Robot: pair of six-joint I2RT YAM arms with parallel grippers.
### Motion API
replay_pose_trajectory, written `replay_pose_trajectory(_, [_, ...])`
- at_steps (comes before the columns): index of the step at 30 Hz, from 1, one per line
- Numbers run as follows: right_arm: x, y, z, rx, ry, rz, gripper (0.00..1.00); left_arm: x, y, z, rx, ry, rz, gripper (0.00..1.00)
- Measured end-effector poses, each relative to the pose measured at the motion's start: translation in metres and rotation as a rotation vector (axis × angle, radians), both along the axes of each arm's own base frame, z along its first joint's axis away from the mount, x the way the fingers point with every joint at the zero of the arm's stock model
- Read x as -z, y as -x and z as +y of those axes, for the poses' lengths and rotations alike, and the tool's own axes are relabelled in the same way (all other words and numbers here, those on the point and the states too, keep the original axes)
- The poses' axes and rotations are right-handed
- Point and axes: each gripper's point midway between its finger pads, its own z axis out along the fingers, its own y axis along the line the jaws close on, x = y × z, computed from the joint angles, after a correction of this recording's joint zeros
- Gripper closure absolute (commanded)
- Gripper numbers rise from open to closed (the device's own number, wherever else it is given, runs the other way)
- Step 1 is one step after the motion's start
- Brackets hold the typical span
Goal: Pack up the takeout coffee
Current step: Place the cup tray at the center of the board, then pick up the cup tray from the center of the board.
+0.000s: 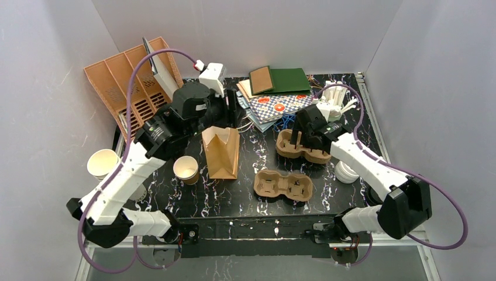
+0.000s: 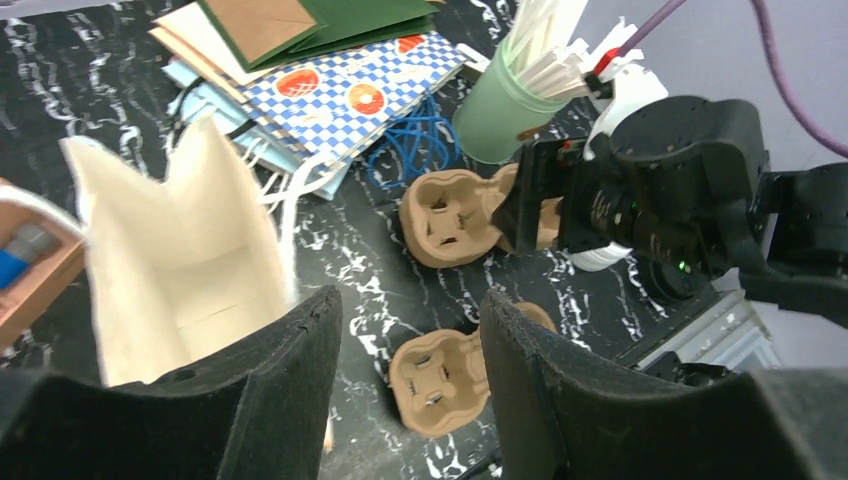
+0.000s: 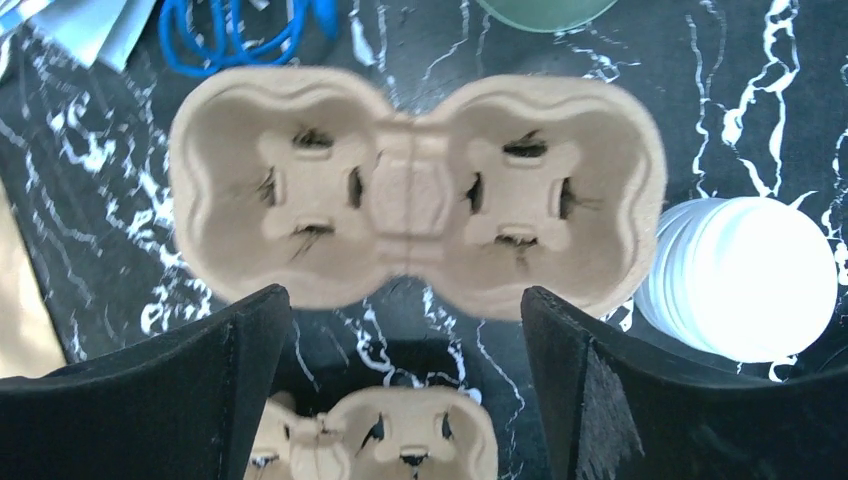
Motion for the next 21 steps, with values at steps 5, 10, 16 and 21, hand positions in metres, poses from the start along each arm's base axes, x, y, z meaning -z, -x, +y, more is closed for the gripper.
replay_pose_trajectory(5, [0.01, -0.018, -0.013, 0.088, -0.002, -0.021, 0.12, -0.003, 0.01, 0.027, -0.049, -0.045, -0.016, 0.48])
replay_pose_trajectory(10, [0.036, -0.036, -0.012, 0.121, 0.008, 0.004, 0.18, -0.005, 0.017, 0.048, -0.087, -0.074, -0.032, 0.48])
replay_pose_trajectory(16, [0.071, -0.041, -0.019, 0.155, 0.049, 0.081, 0.36, -0.001, 0.019, 0.059, -0.114, -0.109, -0.037, 0.48])
replay_pose_trajectory(21, [0.076, -0.041, -0.018, 0.16, 0.043, 0.093, 0.58, 0.006, 0.018, 0.064, -0.127, -0.143, -0.033, 0.48])
